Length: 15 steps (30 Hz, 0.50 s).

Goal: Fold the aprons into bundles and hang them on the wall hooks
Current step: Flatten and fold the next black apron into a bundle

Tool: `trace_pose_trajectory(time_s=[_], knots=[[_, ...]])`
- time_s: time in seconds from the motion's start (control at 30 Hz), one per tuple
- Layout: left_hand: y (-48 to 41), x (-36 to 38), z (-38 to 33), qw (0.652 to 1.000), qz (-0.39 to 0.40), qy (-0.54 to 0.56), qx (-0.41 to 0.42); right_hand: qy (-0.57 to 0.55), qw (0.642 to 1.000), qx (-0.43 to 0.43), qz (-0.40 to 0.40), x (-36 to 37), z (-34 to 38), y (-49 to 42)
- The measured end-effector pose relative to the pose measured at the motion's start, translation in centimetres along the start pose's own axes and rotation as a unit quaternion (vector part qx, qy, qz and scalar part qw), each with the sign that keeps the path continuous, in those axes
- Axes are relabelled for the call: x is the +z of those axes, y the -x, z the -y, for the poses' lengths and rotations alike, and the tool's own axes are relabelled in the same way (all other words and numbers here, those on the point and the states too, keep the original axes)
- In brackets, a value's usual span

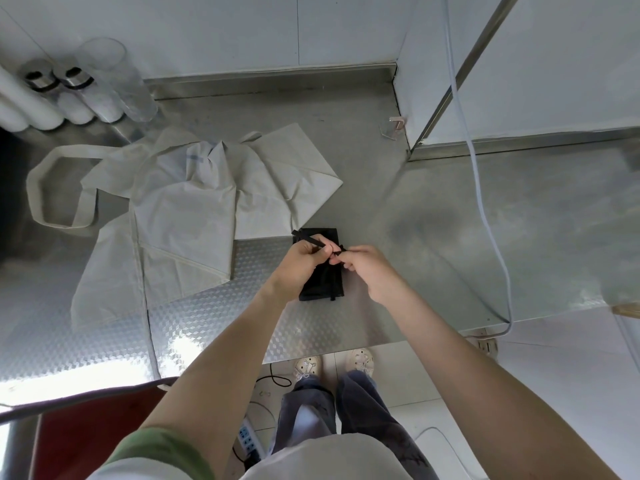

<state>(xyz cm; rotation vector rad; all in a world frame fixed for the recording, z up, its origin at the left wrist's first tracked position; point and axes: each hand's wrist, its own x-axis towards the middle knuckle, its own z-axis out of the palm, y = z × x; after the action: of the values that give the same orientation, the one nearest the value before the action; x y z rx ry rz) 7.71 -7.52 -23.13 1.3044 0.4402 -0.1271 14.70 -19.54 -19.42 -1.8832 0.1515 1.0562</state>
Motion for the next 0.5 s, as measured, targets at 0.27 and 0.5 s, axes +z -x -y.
trace_pose_trajectory(time_s=[0.27,0.5], knots=[[0.3,0.2,0.0,0.999,0.01,-0.035,0.0,-0.188,0.982,0.007,-0.01,0.2,-0.5,0.6],[0.5,0.0,-0.3,0.996,-0.057,0.059,-0.024,-0.524,0.847,-0.091,0.009,-0.6,-1.0,-0.3]])
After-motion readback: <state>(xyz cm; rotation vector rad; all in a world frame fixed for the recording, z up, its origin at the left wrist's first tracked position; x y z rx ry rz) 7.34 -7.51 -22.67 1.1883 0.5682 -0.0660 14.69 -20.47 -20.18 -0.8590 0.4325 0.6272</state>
